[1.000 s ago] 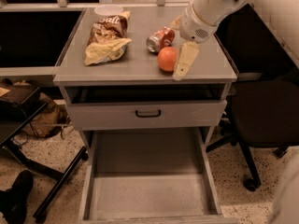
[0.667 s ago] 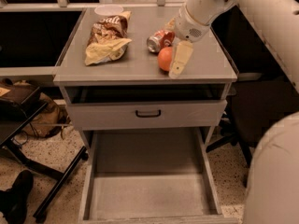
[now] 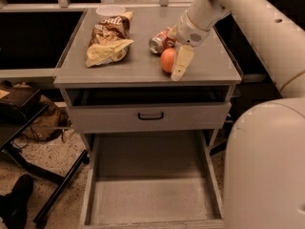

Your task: Place orange into middle drawer

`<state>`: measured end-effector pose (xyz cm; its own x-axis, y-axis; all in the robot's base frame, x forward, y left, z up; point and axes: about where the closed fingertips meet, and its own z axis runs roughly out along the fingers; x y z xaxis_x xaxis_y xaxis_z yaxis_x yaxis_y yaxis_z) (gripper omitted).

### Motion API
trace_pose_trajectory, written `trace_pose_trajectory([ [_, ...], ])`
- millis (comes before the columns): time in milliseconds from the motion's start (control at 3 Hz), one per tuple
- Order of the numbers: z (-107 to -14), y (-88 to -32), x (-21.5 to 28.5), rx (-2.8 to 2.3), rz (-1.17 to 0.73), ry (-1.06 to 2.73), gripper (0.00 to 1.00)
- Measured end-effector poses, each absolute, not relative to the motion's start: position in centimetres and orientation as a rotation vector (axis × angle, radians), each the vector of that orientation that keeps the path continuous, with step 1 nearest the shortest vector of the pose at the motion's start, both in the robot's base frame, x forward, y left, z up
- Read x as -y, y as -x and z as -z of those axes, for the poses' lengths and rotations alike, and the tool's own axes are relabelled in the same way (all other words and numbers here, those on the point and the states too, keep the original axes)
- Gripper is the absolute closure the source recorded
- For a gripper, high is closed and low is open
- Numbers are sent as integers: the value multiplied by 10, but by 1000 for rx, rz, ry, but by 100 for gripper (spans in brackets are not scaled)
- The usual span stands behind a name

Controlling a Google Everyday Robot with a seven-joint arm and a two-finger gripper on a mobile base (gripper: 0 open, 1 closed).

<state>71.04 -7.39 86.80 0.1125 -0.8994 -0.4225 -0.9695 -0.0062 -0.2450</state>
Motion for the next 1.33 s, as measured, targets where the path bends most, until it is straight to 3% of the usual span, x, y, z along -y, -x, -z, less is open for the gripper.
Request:
trace_pose_trajectory([
  [333,-854,-719,78,-1839,-219,1923,0],
  [1000,-853,-720,78,-1839,-220,1922,42],
  [1333,-856,-712,77,-1824,-204,1922,72],
])
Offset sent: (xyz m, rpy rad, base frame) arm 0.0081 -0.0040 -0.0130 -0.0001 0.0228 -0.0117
